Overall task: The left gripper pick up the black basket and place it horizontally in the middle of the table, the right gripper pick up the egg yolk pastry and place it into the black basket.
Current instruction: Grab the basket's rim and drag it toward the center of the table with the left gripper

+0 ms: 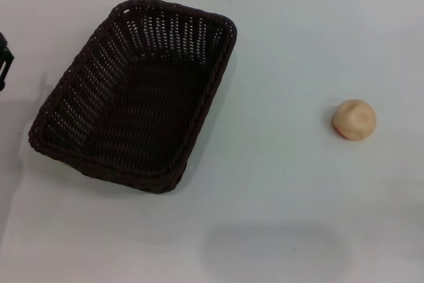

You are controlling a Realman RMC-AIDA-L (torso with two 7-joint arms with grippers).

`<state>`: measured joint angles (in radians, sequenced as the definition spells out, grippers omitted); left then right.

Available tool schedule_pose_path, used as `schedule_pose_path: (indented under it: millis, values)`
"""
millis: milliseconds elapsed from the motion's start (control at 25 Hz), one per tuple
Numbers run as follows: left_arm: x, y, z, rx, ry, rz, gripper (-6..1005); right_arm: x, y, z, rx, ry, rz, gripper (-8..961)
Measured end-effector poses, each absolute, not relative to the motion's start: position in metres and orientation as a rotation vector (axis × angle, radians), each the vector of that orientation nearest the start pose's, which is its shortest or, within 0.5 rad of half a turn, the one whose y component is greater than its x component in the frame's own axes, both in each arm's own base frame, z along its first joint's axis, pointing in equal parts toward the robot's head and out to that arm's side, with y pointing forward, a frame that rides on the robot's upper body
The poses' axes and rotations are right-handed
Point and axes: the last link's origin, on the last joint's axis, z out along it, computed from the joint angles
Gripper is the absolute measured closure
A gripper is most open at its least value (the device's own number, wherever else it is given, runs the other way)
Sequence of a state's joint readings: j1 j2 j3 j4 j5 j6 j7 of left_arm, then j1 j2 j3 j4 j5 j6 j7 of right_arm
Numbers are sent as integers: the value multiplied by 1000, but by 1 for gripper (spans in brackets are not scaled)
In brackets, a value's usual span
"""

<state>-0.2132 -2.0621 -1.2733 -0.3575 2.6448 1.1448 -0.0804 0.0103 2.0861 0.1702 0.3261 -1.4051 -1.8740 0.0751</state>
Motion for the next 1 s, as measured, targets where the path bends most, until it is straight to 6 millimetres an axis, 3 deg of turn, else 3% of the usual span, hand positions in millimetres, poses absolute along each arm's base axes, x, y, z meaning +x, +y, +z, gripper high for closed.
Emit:
schedule_pose_path:
  millis: [280, 560, 760, 1000]
  values:
    - [-337, 336, 23, -1556, -584, -599, 186, 361, 142, 25, -1020, 463, 794, 178]
    - [-284, 376, 56, -1645, -516, -538, 187, 361, 140, 26, -1018, 464, 790, 178]
    - [-246, 386, 74, -1729, -545, -433, 187, 362, 139, 26, -1017, 464, 789, 178]
    - [-196, 386, 82, -1846, -493, -204, 187, 362, 140, 26, -1017, 464, 789, 178]
